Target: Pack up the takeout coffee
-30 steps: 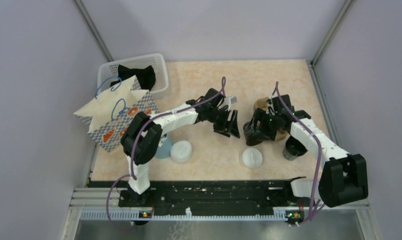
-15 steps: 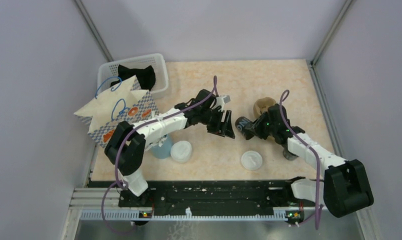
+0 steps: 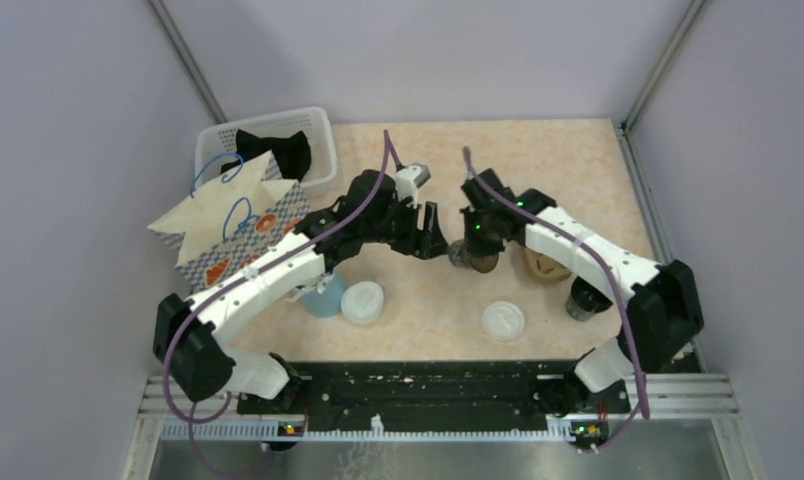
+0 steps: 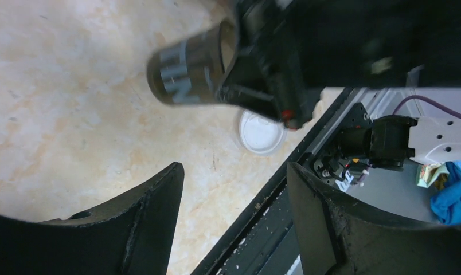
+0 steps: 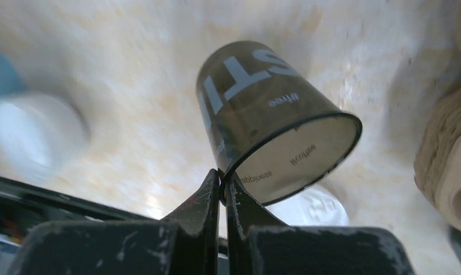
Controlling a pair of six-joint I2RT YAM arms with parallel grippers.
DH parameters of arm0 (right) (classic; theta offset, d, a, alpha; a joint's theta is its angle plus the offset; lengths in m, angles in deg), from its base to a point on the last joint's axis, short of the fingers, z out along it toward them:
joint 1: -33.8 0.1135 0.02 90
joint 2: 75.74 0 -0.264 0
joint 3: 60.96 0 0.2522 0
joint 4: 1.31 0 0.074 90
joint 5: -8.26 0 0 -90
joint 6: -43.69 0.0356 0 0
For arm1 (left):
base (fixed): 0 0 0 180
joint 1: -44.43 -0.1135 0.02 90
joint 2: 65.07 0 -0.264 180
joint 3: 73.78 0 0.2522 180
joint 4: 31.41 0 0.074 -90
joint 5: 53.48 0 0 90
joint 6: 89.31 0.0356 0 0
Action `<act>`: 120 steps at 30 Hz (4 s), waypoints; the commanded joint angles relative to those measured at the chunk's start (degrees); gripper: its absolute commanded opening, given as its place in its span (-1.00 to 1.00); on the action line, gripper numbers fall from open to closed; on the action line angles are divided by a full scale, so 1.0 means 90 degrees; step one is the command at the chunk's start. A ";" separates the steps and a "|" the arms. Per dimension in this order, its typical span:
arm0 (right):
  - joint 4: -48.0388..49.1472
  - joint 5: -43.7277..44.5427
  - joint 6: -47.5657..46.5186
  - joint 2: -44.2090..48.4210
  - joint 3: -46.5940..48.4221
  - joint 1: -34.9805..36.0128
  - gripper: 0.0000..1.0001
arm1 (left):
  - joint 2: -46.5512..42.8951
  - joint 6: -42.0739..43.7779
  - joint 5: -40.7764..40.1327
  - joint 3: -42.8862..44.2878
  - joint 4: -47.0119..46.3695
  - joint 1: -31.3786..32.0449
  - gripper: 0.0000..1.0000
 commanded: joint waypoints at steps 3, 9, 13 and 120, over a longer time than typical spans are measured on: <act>-0.3257 0.1447 -0.0955 -0.1574 0.1167 0.1076 -1.00 | -0.0823 0.0159 -0.0659 -0.0328 -0.0450 -0.0016 0.46; -0.3339 0.1325 -0.1174 -0.2137 0.1758 0.1257 -1.00 | -0.0893 0.0169 -0.0699 -0.0401 -0.0427 -0.0016 0.46; -0.3221 0.1057 -0.1206 -0.2209 0.2031 0.1262 -0.59 | -0.0890 0.0058 -0.0581 -0.0403 -0.0497 -0.0015 0.46; 0.0361 -0.1498 -0.0651 0.1810 0.0841 -0.0002 0.97 | 0.1636 -0.9282 0.4102 -0.1281 -0.8334 -0.1404 -1.00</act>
